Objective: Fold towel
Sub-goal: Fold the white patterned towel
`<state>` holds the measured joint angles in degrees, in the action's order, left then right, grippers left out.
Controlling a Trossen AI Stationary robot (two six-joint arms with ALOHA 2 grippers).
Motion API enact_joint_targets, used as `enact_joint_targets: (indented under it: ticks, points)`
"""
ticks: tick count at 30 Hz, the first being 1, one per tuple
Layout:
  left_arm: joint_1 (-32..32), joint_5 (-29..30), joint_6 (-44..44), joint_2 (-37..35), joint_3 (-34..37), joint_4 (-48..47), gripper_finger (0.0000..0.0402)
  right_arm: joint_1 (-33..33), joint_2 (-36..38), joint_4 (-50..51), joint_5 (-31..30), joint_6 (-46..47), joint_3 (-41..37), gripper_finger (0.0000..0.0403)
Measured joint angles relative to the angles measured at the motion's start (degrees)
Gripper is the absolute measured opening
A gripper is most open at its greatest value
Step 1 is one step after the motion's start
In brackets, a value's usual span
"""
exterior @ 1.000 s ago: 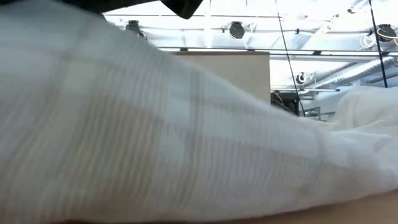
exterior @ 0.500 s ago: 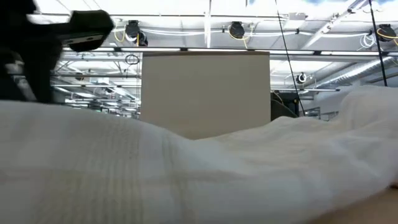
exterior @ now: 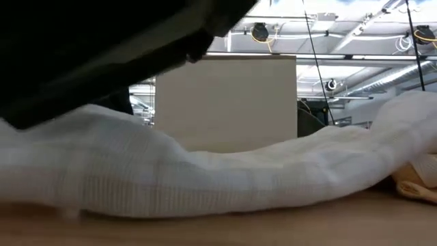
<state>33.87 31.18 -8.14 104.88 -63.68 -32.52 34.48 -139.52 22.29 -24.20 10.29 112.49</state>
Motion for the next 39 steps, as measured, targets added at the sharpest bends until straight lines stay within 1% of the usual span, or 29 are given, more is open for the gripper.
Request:
enact_joint_targets:
  ticks: [3,5,7,13,17,19,21,23,26,27,31,33,36,39]
  points:
    - [-0.37,-1.03,-0.19,0.0,0.0,0.03,0.0006,-0.64,-0.07,0.06,-1.18,-0.24,0.06,0.0168]
    - [-0.38,-1.97,-0.18,0.0,0.0,0.0,0.0006,-0.91,-0.13,0.63,-3.59,-1.76,0.05,0.0166]
    - [-0.35,-2.32,-0.22,0.0,0.02,-0.52,0.0006,-0.99,-0.48,1.13,-4.78,-2.57,-0.16,0.0165]
    - [-0.33,-2.5,-0.16,0.0,0.0,-1.65,0.0006,-1.28,-3.2,-0.46,-3.17,-1.26,-0.15,0.0165]
    - [-0.37,-2.47,0.08,0.0,0.0,-2.31,0.0006,-1.2,-3.8,-1.17,-3.37,-0.32,-0.03,0.0158]
    - [-0.35,-2.47,0.06,0.0,0.0,-2.66,0.0006,-1.18,-3.83,-1.13,-3.35,0.09,-0.03,0.0143]
    - [-0.39,-2.47,0.06,0.0,0.0,-2.68,0.0006,-1.2,-3.85,-1.21,-2.92,-0.01,-0.03,0.0116]
    - [-0.51,-2.47,0.04,0.0,0.0,-2.76,0.0006,-1.2,-3.89,-1.15,-2.64,-0.28,-0.03,0.008]
    - [-0.53,-2.47,0.04,0.0,-0.04,-3.5,0.0005,-1.44,-3.91,-1.22,-0.69,-1.11,-0.03,0.0019]
    - [-0.51,-2.46,0.03,0.0,-0.04,-4.44,0.0005,-1.57,-3.91,-1.58,-0.23,-1.76,-0.03,0.001]
    - [-0.22,-2.07,0.47,0.0,-0.04,-10.63,0.0005,-1.57,-3.98,-6.07,0.11,-4.18,-0.2,0.0003]
    - [0.27,-2.05,1.16,-0.03,-0.08,-12.7,0.0005,-1.37,-3.86,-8.02,-1.81,-5.32,0.08,0.0002]
    - [1.25,-1.96,1.38,-0.25,-0.09,-15.09,0.0005,-0.58,-3.43,-8.85,-7.67,-6.55,1.94,0.0001]
    - [2.23,0.09,1.44,-1.64,-0.1,-15.86,0.0005,0.12,-2.89,-9.0,-12.08,-6.66,3.43,0.0001]
